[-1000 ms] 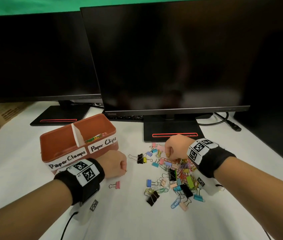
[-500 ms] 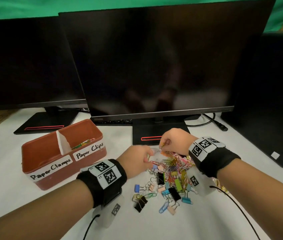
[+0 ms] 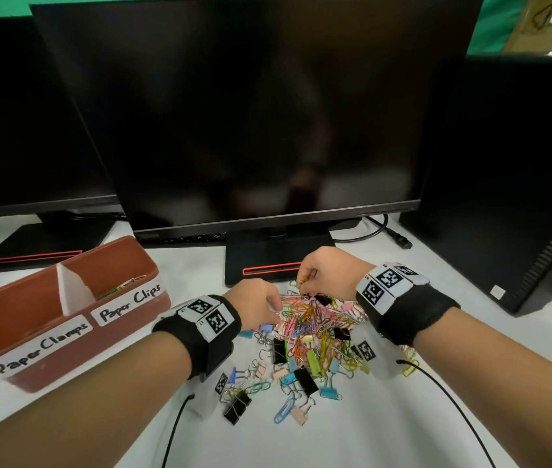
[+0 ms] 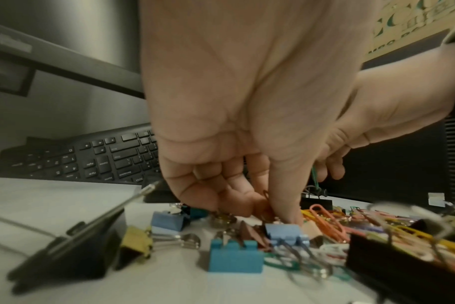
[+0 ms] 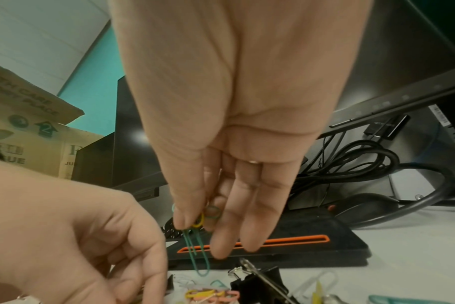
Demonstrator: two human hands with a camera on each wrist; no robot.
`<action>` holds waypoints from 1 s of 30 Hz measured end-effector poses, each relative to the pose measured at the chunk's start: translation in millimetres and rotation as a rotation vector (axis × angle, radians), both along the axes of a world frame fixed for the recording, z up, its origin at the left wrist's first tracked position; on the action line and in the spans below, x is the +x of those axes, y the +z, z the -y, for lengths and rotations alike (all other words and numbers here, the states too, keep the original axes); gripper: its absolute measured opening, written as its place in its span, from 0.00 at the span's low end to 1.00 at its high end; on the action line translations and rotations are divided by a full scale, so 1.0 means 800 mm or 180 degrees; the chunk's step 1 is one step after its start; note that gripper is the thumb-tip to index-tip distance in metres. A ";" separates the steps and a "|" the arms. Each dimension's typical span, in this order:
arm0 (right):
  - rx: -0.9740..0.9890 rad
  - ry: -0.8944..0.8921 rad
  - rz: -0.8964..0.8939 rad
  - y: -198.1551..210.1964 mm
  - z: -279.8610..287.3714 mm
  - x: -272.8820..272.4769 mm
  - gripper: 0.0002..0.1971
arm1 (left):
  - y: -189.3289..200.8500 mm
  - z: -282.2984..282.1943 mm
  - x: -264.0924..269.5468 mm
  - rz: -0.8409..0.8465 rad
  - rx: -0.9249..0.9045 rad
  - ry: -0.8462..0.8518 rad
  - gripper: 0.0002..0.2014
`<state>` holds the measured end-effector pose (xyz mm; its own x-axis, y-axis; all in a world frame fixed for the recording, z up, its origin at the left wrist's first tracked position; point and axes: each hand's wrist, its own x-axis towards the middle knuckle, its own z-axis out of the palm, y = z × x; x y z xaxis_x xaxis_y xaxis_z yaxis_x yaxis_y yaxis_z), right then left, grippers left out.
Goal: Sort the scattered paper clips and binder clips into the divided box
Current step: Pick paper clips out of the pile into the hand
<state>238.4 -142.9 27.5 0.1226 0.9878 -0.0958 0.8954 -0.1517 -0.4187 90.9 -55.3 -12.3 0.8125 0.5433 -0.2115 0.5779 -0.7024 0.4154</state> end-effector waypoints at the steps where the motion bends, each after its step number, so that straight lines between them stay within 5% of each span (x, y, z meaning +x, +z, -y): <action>1: -0.0059 0.0011 0.0057 -0.002 0.000 0.002 0.07 | 0.001 0.001 -0.001 -0.0021 -0.0003 -0.0011 0.12; 11: -0.0681 0.0129 0.0472 -0.009 0.000 -0.005 0.11 | 0.004 0.024 0.014 -0.0097 0.0005 -0.0004 0.21; 15: -0.0857 0.0287 0.0616 -0.021 -0.002 -0.007 0.17 | 0.000 0.025 0.022 -0.0229 0.0232 0.0094 0.18; 30: -0.0687 0.0441 0.0604 -0.033 -0.002 0.003 0.12 | 0.007 0.021 0.010 -0.0252 0.0562 0.0164 0.09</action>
<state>240.4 -141.3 1.2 0.0240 0.9558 -0.2932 0.9728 -0.0900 -0.2137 98.8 -71.7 -6.3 0.7672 0.6182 -0.1713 0.6410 -0.7290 0.2401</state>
